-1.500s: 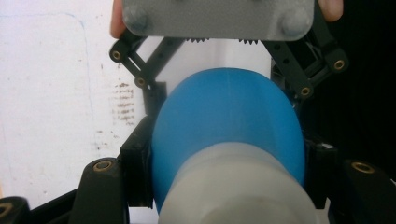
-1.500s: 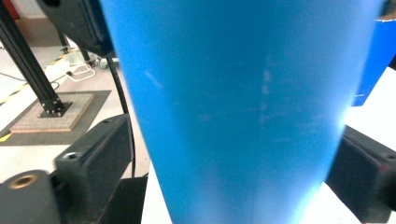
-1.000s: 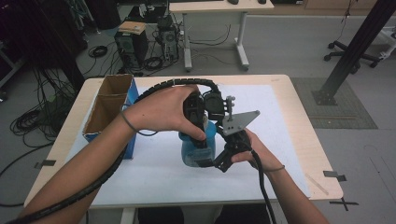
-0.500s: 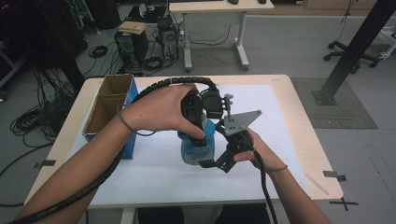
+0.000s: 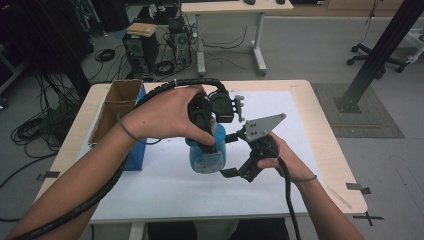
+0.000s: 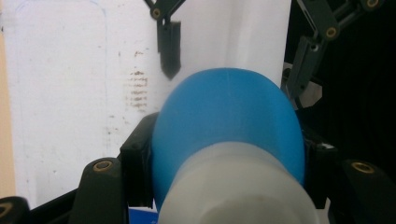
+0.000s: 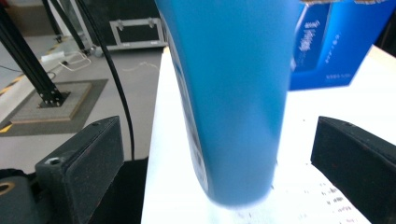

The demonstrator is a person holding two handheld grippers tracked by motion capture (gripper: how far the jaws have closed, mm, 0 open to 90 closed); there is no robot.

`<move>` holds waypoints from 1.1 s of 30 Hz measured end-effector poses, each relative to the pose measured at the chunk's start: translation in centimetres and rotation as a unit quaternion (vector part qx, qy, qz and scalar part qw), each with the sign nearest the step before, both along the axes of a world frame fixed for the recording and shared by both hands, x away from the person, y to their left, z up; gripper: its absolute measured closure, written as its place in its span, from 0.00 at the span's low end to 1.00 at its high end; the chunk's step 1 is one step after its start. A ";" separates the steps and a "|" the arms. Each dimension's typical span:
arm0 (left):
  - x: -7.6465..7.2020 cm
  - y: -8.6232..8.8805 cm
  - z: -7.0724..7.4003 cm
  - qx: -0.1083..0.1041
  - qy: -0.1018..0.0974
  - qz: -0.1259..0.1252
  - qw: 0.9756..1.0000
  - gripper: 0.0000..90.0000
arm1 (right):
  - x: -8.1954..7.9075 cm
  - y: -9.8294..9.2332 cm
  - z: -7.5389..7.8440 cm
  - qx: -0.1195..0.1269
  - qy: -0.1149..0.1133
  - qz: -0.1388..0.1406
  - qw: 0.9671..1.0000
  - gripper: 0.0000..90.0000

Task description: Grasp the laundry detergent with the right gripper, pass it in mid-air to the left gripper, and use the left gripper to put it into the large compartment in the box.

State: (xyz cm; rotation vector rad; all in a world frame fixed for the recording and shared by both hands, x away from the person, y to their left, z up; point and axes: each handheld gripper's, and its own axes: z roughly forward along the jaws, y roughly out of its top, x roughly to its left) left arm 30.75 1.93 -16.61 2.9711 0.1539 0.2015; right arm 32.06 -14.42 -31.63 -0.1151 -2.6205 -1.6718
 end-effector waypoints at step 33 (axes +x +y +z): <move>2.2 4.4 5.3 -0.005 -0.032 0.206 0.978 0.42 | 2.5 -7.9 -0.5 -0.242 0.065 -0.121 0.961 0.06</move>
